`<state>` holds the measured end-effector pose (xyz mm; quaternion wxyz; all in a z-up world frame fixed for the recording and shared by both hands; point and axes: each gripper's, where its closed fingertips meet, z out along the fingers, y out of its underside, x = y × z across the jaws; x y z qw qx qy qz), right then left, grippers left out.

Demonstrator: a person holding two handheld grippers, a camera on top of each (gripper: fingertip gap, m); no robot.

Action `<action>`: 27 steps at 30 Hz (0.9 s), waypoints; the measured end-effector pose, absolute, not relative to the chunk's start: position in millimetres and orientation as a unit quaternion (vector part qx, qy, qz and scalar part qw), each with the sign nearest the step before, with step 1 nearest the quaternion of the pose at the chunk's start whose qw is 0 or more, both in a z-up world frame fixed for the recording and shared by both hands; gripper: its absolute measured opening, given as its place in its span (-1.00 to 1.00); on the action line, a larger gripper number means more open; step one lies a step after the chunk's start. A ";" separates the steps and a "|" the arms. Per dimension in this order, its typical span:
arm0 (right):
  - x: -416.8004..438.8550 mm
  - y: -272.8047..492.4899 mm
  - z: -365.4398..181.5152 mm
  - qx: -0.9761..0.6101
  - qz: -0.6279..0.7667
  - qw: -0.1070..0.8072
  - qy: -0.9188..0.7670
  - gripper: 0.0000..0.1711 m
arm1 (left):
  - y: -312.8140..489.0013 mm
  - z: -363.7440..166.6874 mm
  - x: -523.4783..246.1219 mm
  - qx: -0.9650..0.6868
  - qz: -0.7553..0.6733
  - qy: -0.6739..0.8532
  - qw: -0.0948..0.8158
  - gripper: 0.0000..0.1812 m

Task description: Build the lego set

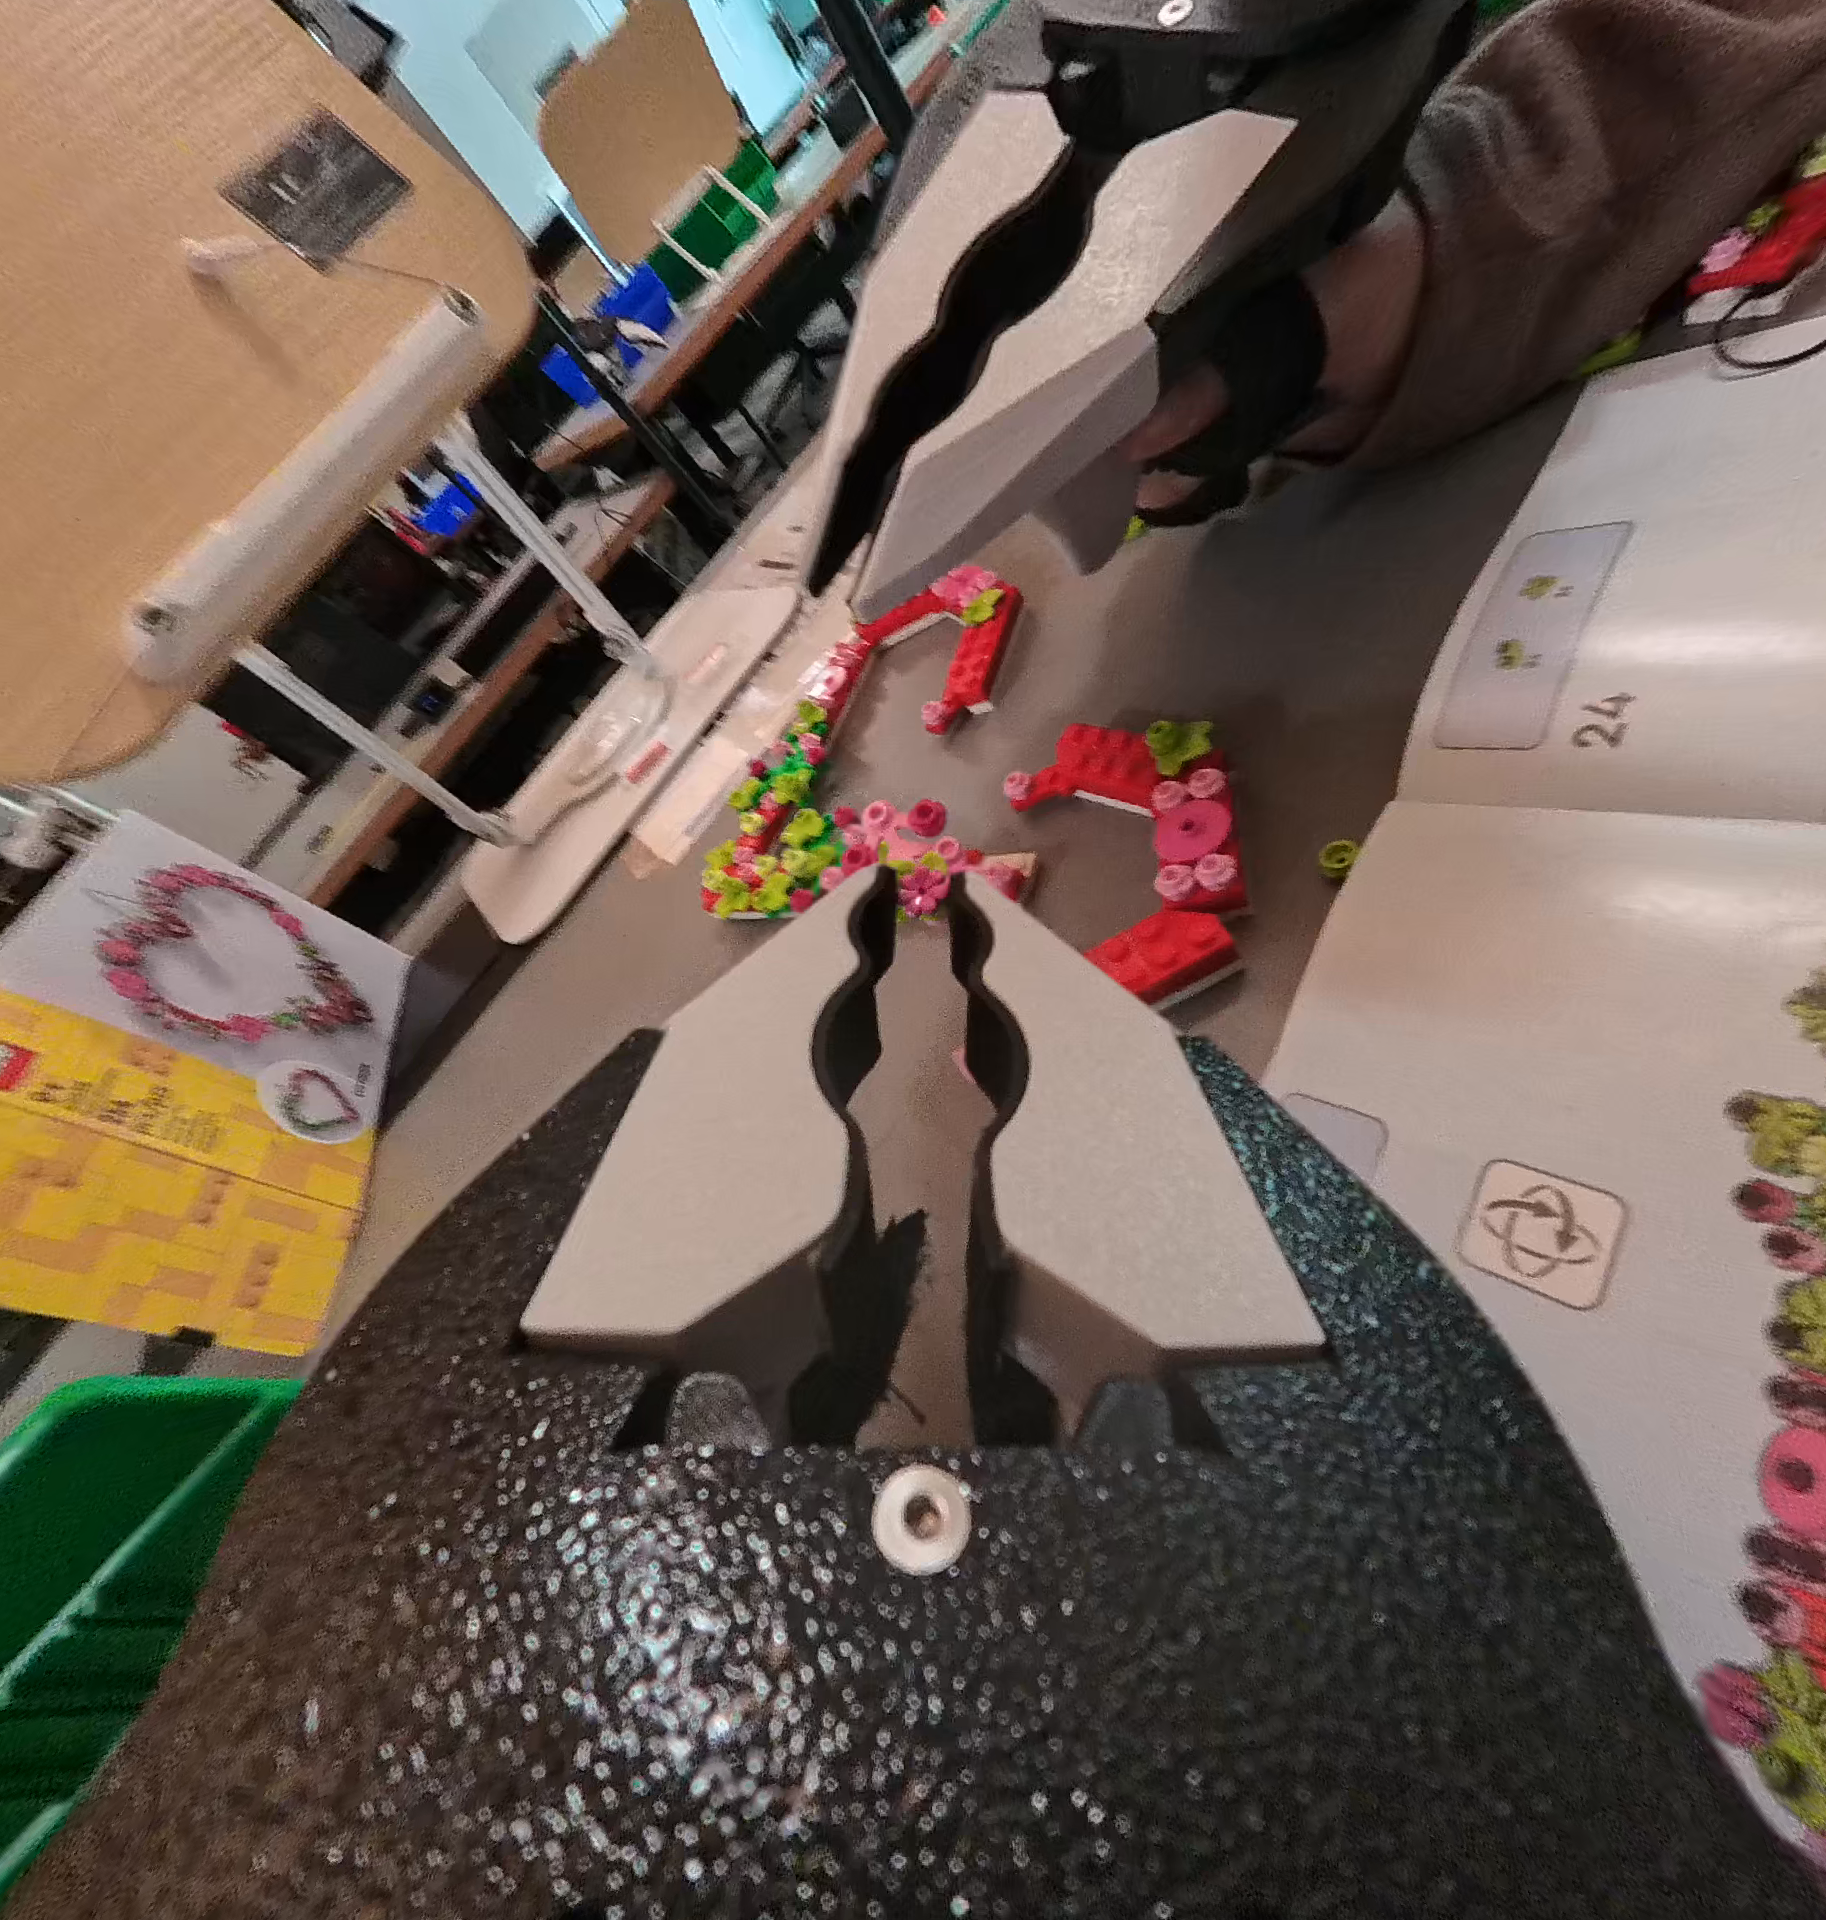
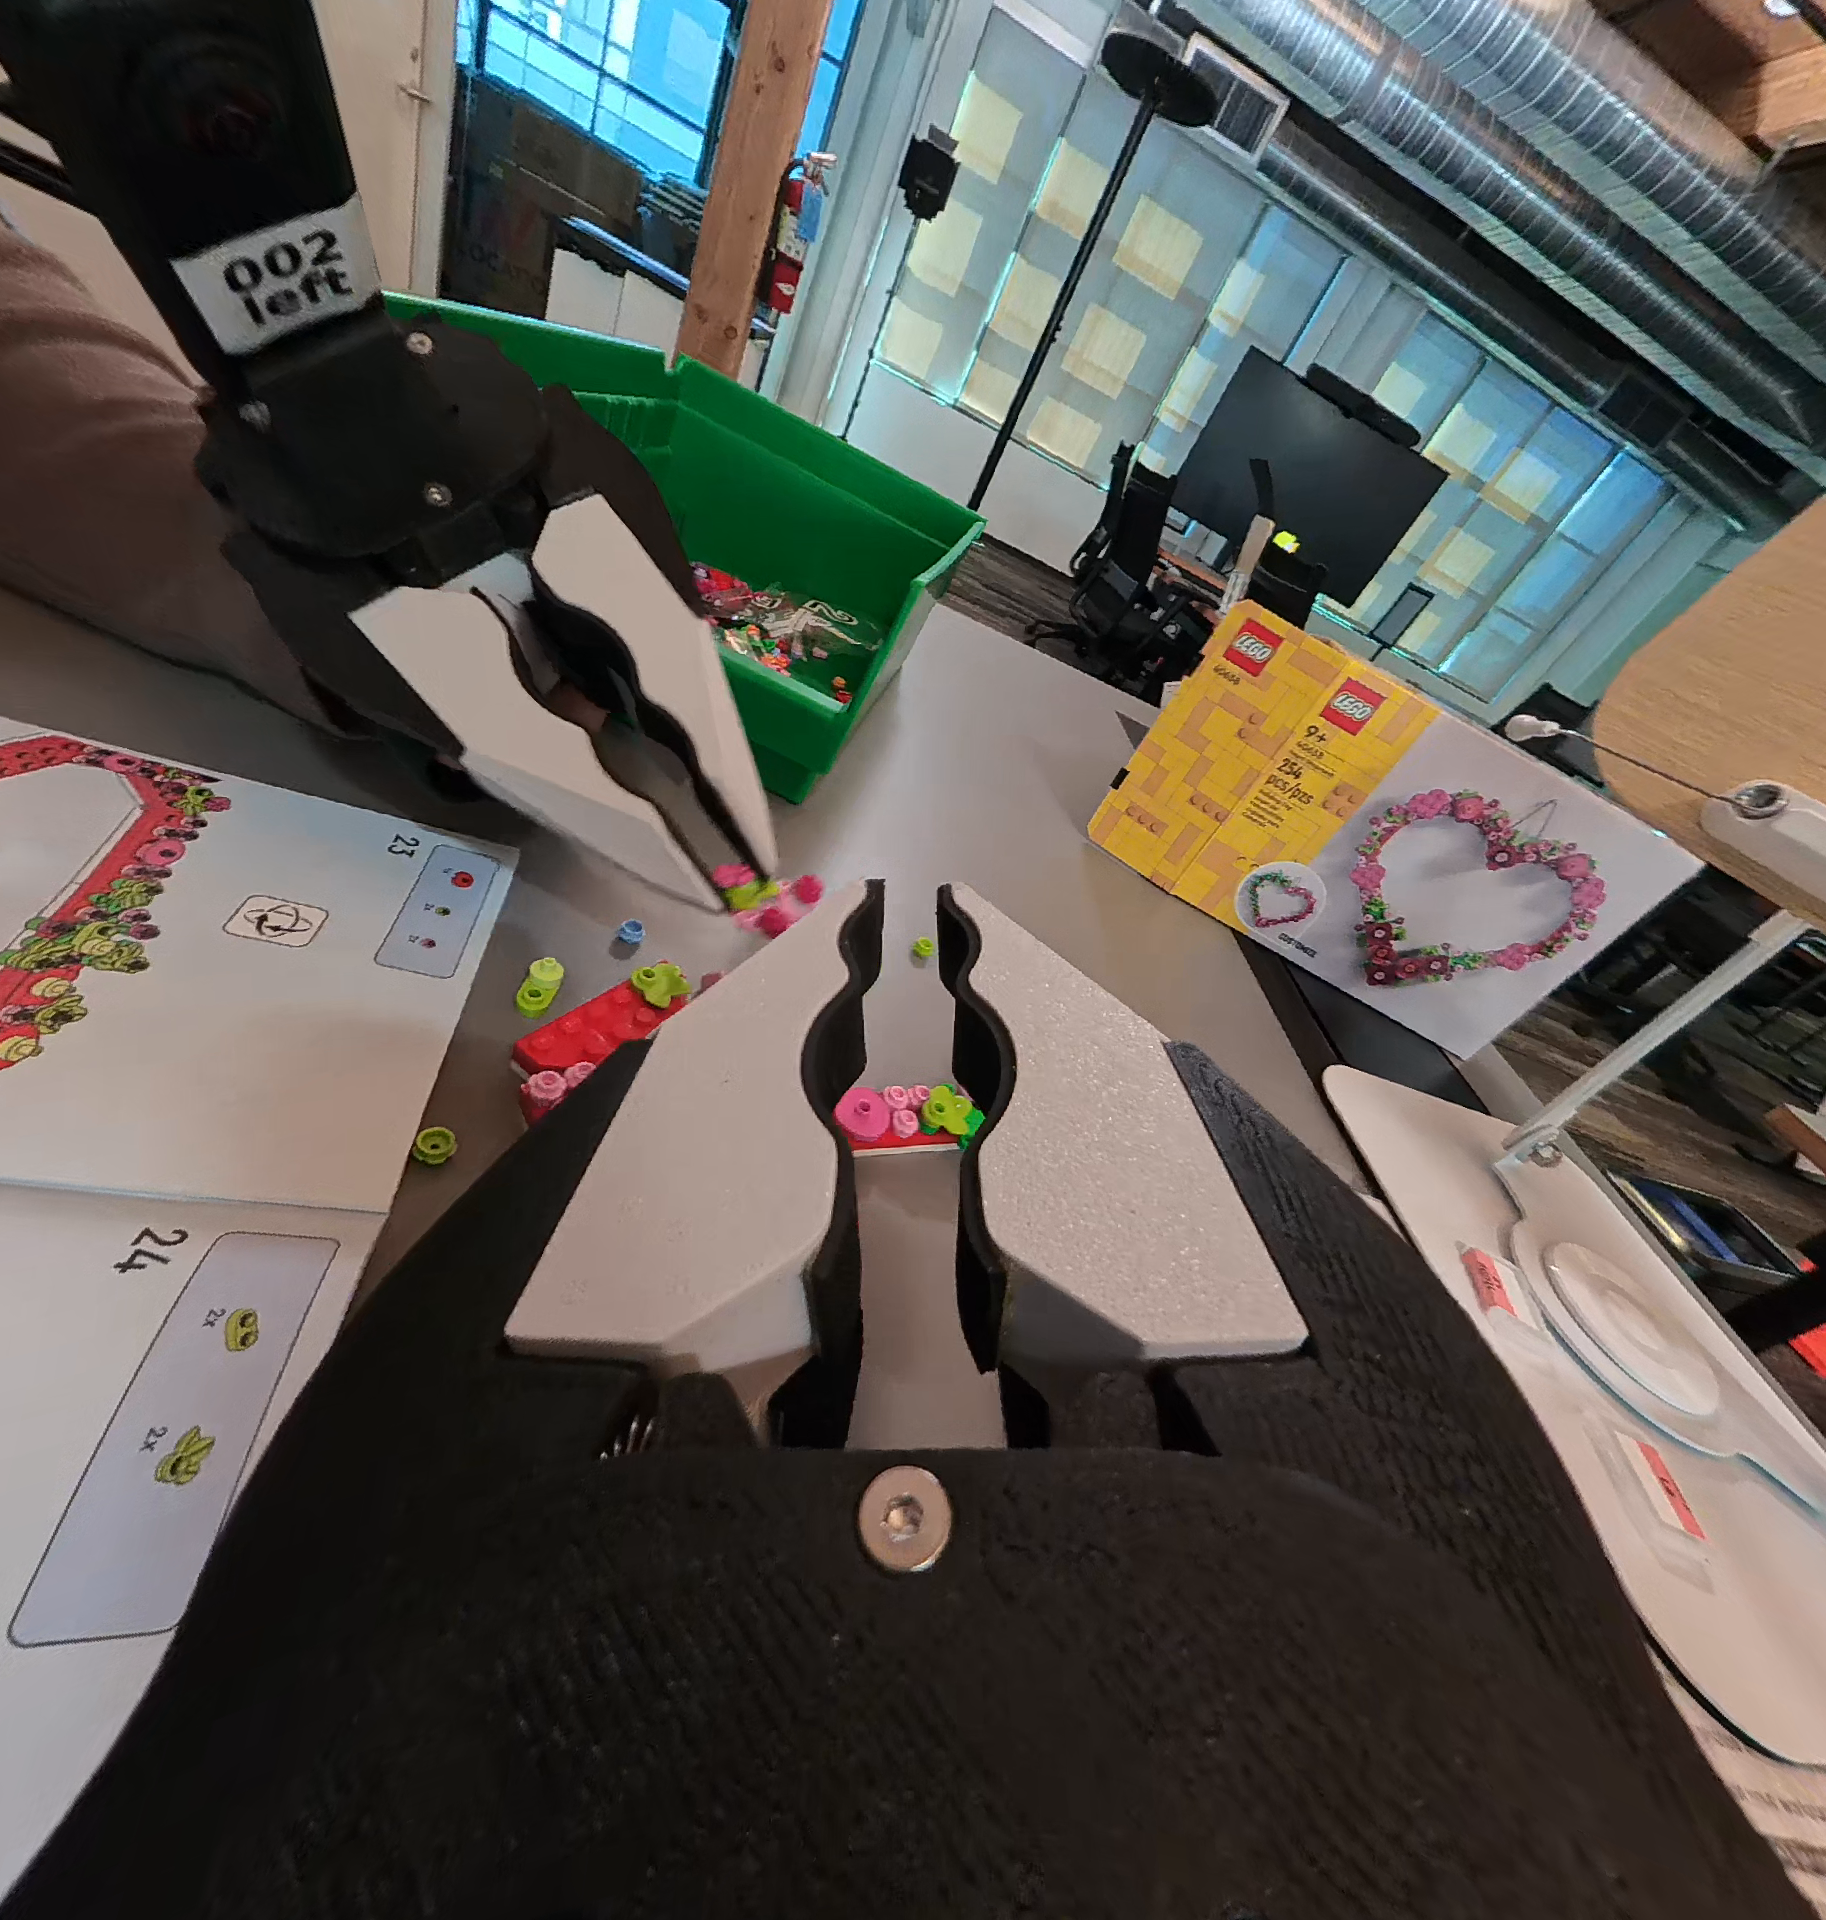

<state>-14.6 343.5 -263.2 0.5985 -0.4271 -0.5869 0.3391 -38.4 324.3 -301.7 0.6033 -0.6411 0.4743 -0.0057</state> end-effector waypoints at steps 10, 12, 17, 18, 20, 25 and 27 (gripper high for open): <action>-13.9 346.4 -262.0 -0.431 0.337 0.603 -0.581 -0.91 | 304.3 -325.2 -29.0 -0.720 -0.092 0.480 0.492 -0.90; -14.0 346.5 -261.9 -0.431 0.337 0.602 -0.581 -0.91 | 300.6 -328.2 -28.8 -0.732 -0.107 0.479 0.472 -0.90; -14.0 346.7 -262.0 -0.432 0.337 0.602 -0.581 -0.91 | 296.2 -326.9 -27.3 -0.742 -0.129 0.470 0.461 -0.90; -14.0 346.7 -262.1 -0.432 0.337 0.602 -0.581 -0.91 | 295.9 -328.1 -27.6 -0.744 -0.128 0.470 0.458 -0.90; -13.9 346.8 -262.1 -0.432 0.337 0.602 -0.581 -0.91 | 296.7 -330.8 -29.3 -0.747 -0.118 0.471 0.453 -0.90; -13.8 347.2 -261.8 -0.432 0.338 0.602 -0.580 -0.91 | 313.0 -317.7 -49.6 -0.748 -0.049 0.446 0.489 -0.90; -13.9 347.2 -261.9 -0.433 0.338 0.602 -0.580 -0.91 | 318.9 -315.5 -60.5 -0.758 -0.028 0.430 0.490 -0.90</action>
